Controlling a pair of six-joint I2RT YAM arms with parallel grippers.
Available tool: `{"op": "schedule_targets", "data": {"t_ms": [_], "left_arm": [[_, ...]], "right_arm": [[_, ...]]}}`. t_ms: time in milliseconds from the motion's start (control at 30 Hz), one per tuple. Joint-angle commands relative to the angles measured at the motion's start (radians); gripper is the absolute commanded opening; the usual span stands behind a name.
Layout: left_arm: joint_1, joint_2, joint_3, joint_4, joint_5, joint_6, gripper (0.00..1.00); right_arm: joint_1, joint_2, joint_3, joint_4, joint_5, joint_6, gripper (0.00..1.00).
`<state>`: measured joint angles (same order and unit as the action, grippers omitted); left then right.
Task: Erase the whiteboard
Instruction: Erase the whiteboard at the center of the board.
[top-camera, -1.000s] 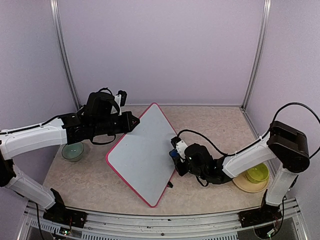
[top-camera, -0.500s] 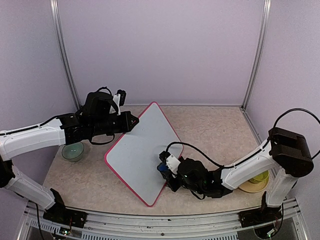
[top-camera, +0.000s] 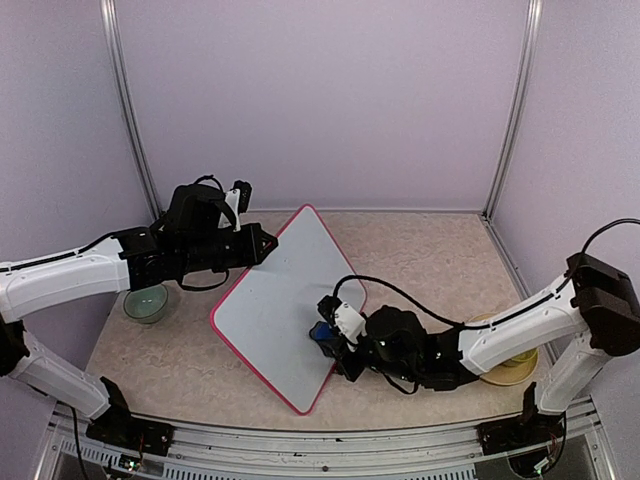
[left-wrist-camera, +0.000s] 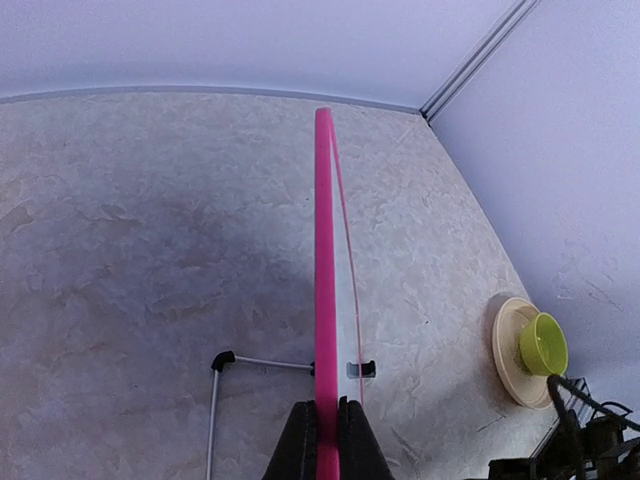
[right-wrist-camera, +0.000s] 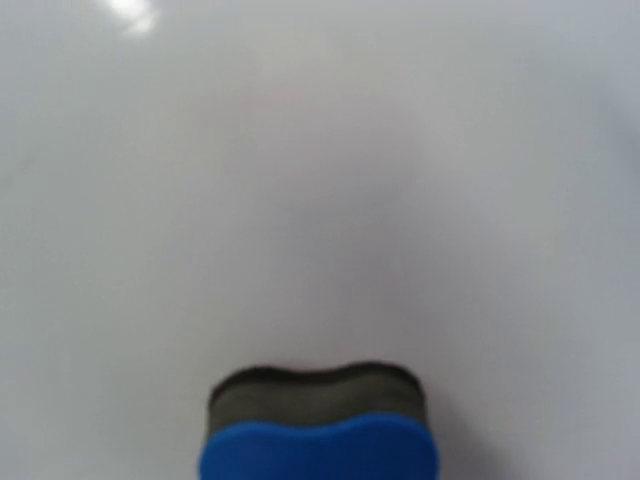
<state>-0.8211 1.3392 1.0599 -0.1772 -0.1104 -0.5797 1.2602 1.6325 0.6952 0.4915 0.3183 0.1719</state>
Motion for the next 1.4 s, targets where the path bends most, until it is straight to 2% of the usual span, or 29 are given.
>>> {"op": "schedule_targets", "data": {"t_ms": [0, 100, 167, 467, 700, 800, 900, 1000, 1200, 1367], "left_arm": [[-0.012, -0.018, 0.011, -0.035, 0.047, 0.008, 0.0], [-0.011, 0.004, 0.027, -0.046, 0.067, 0.013, 0.0], [-0.012, 0.023, 0.033, -0.059, 0.074, 0.015, 0.04], [-0.004, 0.056, 0.036, -0.065, 0.138, 0.017, 0.22], [0.022, 0.102, 0.095, -0.135, 0.224, 0.025, 0.28], [0.038, 0.133, 0.125, -0.182, 0.268, 0.038, 0.24], [0.054, 0.16, 0.154, -0.234, 0.294, 0.053, 0.1], [0.061, 0.174, 0.178, -0.275, 0.305, 0.061, 0.0], [0.073, 0.164, 0.223, -0.32, 0.317, 0.065, 0.0], [0.077, 0.126, 0.235, -0.308, 0.316, 0.034, 0.0]], "right_arm": [[-0.107, -0.089, 0.036, -0.105, 0.01, -0.004, 0.0], [-0.165, -0.123, 0.048, -0.151, 0.026, -0.01, 0.0], [-0.185, -0.145, 0.048, -0.165, 0.03, -0.022, 0.0], [-0.203, -0.205, 0.024, -0.188, 0.075, -0.056, 0.0], [-0.203, -0.244, 0.032, -0.217, 0.106, -0.085, 0.0], [-0.203, -0.273, 0.029, -0.228, 0.121, -0.103, 0.0], [-0.203, -0.298, 0.029, -0.241, 0.13, -0.118, 0.0], [-0.203, -0.31, 0.031, -0.251, 0.132, -0.13, 0.0], [-0.203, -0.296, 0.037, -0.259, 0.156, -0.159, 0.0], [-0.209, -0.246, 0.025, -0.194, 0.176, -0.176, 0.0]]}}
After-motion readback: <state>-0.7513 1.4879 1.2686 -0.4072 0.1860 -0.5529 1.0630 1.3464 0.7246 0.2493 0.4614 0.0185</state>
